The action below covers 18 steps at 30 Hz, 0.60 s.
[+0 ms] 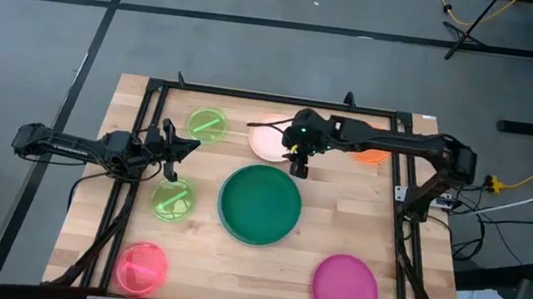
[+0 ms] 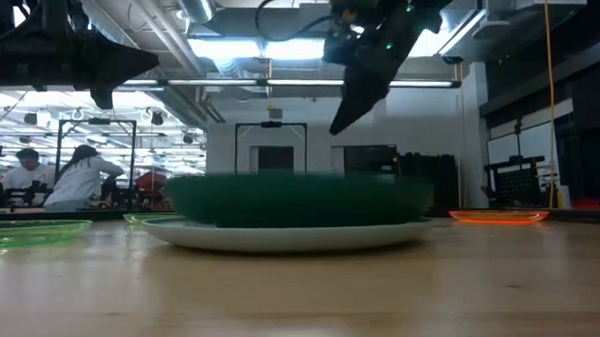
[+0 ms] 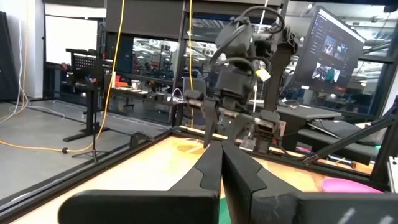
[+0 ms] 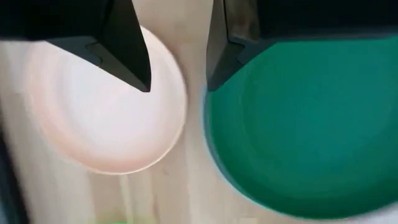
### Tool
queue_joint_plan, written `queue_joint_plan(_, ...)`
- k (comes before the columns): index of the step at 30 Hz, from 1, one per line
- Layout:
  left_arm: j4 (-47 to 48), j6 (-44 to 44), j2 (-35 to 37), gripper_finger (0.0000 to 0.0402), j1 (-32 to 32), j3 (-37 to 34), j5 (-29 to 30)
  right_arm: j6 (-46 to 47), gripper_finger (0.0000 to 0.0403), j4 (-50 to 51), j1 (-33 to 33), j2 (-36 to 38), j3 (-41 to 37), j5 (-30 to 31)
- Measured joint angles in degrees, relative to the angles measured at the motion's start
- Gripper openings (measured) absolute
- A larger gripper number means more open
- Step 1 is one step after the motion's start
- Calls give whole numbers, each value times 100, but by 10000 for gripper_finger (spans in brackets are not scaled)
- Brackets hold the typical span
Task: Stack plastic plates
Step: Stack the pink plate on top of the green plate
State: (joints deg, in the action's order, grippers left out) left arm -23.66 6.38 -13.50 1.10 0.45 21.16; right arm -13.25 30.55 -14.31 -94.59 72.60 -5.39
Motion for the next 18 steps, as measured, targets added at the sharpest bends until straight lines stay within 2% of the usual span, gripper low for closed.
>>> queue_joint_plan(5,-37,76,0,4,0,0,-222,-519,143,313,-11,187,0,40)
queue_joint_plan(10,-42,191,0,4,0,0,-572,-767,143,460,-159,190,-7,-293)
queue_joint_plan(15,-55,310,-1,4,56,0,-586,-904,143,309,-375,186,-195,-395)
queue_joint_plan(18,-59,423,-55,4,147,0,-587,-893,143,644,-425,186,-265,-424)
